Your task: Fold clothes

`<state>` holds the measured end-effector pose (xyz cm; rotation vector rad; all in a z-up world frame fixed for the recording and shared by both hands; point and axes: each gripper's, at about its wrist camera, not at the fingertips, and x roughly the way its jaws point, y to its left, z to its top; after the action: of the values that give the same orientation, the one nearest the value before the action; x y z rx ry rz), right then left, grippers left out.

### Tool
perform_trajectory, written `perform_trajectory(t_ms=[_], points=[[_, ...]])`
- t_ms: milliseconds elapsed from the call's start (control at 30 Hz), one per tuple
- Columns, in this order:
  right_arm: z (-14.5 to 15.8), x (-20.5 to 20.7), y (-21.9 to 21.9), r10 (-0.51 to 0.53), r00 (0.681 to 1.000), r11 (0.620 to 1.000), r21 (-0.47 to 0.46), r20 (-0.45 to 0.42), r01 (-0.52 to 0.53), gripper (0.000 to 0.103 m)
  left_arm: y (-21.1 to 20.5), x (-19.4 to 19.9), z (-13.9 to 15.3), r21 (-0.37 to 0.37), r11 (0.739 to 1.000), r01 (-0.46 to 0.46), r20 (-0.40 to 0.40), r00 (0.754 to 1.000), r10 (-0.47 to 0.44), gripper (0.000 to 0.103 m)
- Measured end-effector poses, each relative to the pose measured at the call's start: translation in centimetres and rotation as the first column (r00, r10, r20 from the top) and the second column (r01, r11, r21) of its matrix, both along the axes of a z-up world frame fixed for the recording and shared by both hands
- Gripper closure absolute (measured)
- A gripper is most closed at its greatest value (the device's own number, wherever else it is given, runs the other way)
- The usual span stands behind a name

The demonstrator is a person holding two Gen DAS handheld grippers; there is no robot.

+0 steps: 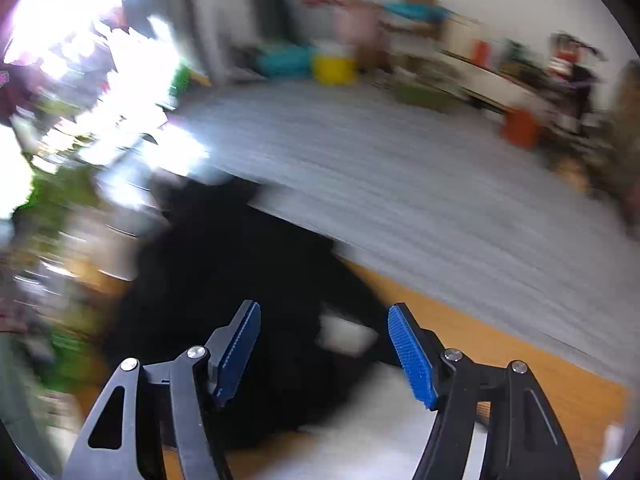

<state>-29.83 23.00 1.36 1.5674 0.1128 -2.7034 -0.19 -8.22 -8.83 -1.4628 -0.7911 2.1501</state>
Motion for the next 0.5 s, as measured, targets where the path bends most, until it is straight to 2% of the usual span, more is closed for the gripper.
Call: perform_trajectory(t_ms=[33,67,133,200,367,500], points=[[-1.9,-0.1,1.7,-0.038,0.998,0.997,0.067,0.051,0.035,0.037,0.1,0.0,0.0,-0.006,1.0,0.001,0.001,1.0,-0.001,0.05],[-3.7,0.0,3.1,-0.064,0.994,0.994,0.095,0.092,0.055,0.045,0.3,-0.1,0.0,-0.012,1.0,0.003,0.002,1.0,-0.003,0.05],[-7.1,0.4,6.3,-0.108,0.98,0.992,0.087,0.167,0.095,0.048,0.4,-0.2,-0.2,-0.022,1.0,0.003,0.003,1.0,-0.003,0.05],[-9.2,1.0,8.8,-0.16,0.967,0.986,0.076,0.198,0.148,0.048,0.7,-0.3,-0.3,-0.037,0.999,0.006,0.008,1.0,-0.006,0.05],[-11.0,2.4,12.7,-0.189,0.958,0.981,-0.006,0.216,0.194,0.048,0.5,-0.4,-0.7,-0.05,0.999,0.0,0.018,1.0,0.001,0.05],[-11.6,3.0,13.8,-0.149,0.958,0.984,-0.061,0.244,0.169,0.047,0.9,-0.5,-1.0,-0.063,0.998,-0.003,0.028,1.0,0.005,0.05]])
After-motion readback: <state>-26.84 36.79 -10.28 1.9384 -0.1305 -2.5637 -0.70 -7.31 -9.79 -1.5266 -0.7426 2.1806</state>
